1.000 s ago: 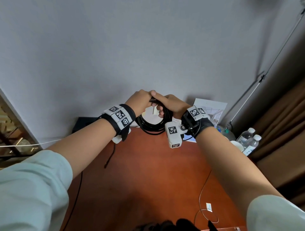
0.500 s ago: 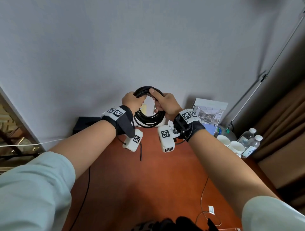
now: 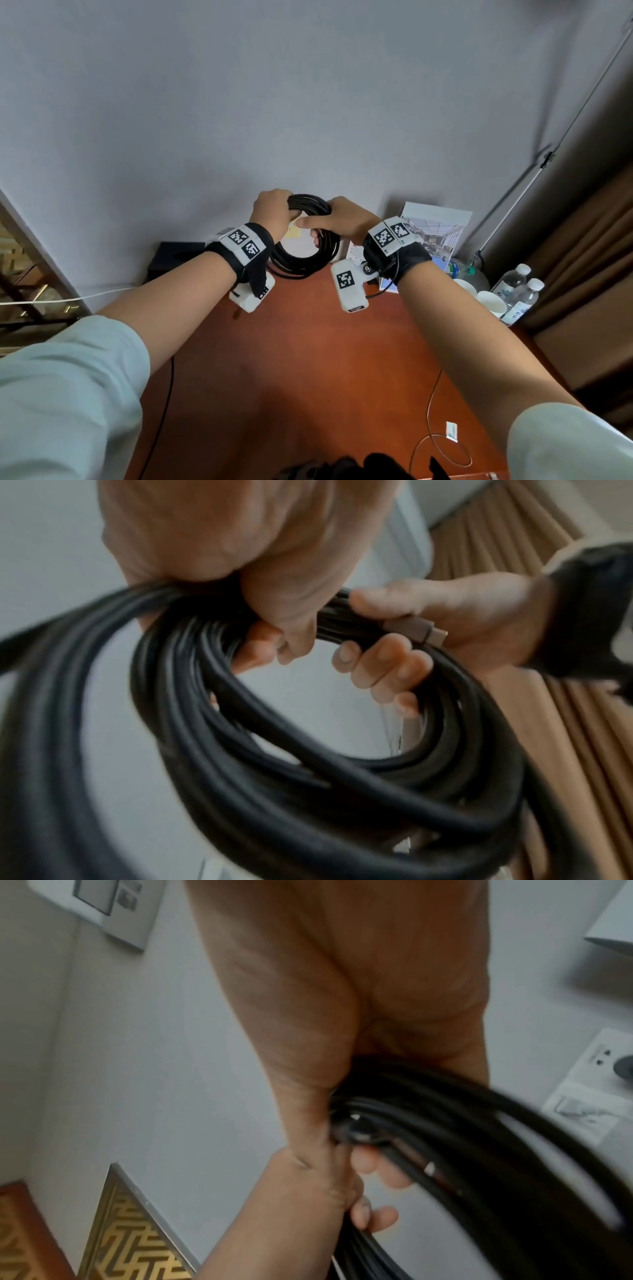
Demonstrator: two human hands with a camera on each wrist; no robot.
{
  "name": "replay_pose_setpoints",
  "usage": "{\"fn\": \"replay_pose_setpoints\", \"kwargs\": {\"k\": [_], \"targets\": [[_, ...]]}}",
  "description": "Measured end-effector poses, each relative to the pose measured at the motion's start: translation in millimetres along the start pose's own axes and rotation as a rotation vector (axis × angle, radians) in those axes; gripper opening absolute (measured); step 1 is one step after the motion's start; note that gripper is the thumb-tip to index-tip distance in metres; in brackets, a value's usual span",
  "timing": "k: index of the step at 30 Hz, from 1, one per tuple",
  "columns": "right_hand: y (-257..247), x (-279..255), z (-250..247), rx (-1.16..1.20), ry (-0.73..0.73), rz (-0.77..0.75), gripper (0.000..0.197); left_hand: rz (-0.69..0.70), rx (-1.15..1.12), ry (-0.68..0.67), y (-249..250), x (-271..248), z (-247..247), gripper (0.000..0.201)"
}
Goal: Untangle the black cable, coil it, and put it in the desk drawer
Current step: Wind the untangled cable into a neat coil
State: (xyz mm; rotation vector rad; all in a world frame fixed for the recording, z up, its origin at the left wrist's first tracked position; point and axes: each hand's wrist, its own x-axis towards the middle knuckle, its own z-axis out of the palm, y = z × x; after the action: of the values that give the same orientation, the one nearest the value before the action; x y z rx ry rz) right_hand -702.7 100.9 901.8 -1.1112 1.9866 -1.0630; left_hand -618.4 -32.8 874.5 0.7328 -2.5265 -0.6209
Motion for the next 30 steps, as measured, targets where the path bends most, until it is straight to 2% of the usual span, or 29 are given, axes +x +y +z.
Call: {"fn": "replay_pose_setpoints", "kwargs": {"k": [3,6,8,11,13,15,17,18,20,21,23,25,27,30], "targets": [[-1.5,1.3,1.1,0.041,0.034,-0.007,0.019,0.107,0.126,0.019,6.6,0.9,-1.2,0.011],[7.4,4.0,6.4,0.097,0.113,-0.068,0.017,0.085,0.081,-0.023,6.0,6.6,-4.5,0.023],[16.1,6.2,7.1,0.146,0.148,-0.075,0.013,0.007,-0.151,-0.151,2.2,8.2,-9.7,0.019],[28.5,8.2,4.6,0.252,0.213,-0.119,0.014,-0.151,-0.706,-0.434,-12.1,2.7,-15.1,0.017],[33.5,9.0,4.8,0.365,0.275,-0.139,0.020,-0.225,-0.937,-0.525,-22.5,0.8,-10.2,0.020],[35.4,9.2,4.4,0.405,0.294,-0.126,0.023,-0.243,-0.922,-0.433,-21.6,0.8,-1.4,0.016],[33.3,7.2,0.3,0.333,0.254,-0.095,0.023,-0.198,-0.697,-0.235,-12.0,0.7,5.4,0.013],[31.6,5.9,-2.0,0.243,0.227,-0.083,0.022,-0.124,-0.516,-0.171,-6.2,0.7,6.1,0.013],[29.4,5.0,-4.1,0.089,0.191,-0.087,0.017,0.069,-0.147,-0.141,6.8,-1.5,3.2,0.017],[30.2,5.4,-2.8,0.058,0.212,-0.104,0.015,0.134,-0.072,-0.124,9.5,-1.1,3.0,0.018],[33.9,7.7,3.2,0.042,0.337,-0.149,0.012,0.180,-0.077,-0.068,12.2,1.3,3.5,0.019],[37.7,8.2,8.5,0.040,0.456,-0.187,0.008,0.162,-0.108,-0.007,13.9,3.5,5.0,0.022],[42.7,7.5,10.2,0.049,0.515,-0.211,0.008,0.060,-0.188,-0.012,12.3,4.4,6.5,0.023],[49.9,6.0,9.5,0.106,0.573,-0.221,0.013,-0.146,-0.465,-0.092,5.5,0.1,13.5,0.016]]}}
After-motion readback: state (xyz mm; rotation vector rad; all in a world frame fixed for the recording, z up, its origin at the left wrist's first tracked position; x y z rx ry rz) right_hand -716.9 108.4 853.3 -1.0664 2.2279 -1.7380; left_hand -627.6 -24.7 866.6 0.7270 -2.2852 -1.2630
